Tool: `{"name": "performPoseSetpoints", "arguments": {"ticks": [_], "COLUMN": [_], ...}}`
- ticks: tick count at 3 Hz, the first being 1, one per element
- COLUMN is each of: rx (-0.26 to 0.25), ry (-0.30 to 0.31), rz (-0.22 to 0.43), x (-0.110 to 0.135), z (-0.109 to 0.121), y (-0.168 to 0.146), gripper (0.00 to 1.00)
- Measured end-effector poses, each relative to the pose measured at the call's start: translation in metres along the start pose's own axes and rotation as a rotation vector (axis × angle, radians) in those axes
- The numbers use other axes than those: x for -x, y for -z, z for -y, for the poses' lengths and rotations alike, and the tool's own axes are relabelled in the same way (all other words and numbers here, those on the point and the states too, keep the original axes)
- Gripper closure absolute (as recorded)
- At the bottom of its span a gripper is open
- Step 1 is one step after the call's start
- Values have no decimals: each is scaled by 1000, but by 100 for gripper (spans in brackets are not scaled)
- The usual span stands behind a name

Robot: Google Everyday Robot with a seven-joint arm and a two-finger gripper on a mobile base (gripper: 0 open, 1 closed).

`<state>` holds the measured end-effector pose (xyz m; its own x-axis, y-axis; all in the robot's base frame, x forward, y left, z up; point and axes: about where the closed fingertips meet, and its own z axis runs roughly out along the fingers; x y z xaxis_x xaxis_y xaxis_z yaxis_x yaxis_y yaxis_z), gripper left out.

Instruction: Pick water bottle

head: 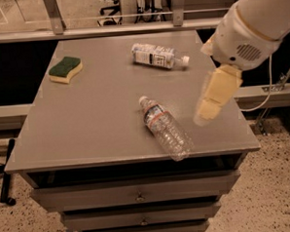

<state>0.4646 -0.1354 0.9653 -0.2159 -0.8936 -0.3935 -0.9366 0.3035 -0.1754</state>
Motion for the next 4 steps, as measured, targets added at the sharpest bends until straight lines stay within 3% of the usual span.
{"name": "performPoseSetpoints", "arguments": {"ticks": [1, 2, 3, 4], "rx": [50, 74, 63, 43], "ry": [-108, -209, -318, -419], "rz": [26, -3, -70, -108], "x": [37, 64, 64, 58], "z": [-14, -34, -50, -60], "y": [-43, -89, -131, -156], "gripper": [0, 0, 0, 14]}}
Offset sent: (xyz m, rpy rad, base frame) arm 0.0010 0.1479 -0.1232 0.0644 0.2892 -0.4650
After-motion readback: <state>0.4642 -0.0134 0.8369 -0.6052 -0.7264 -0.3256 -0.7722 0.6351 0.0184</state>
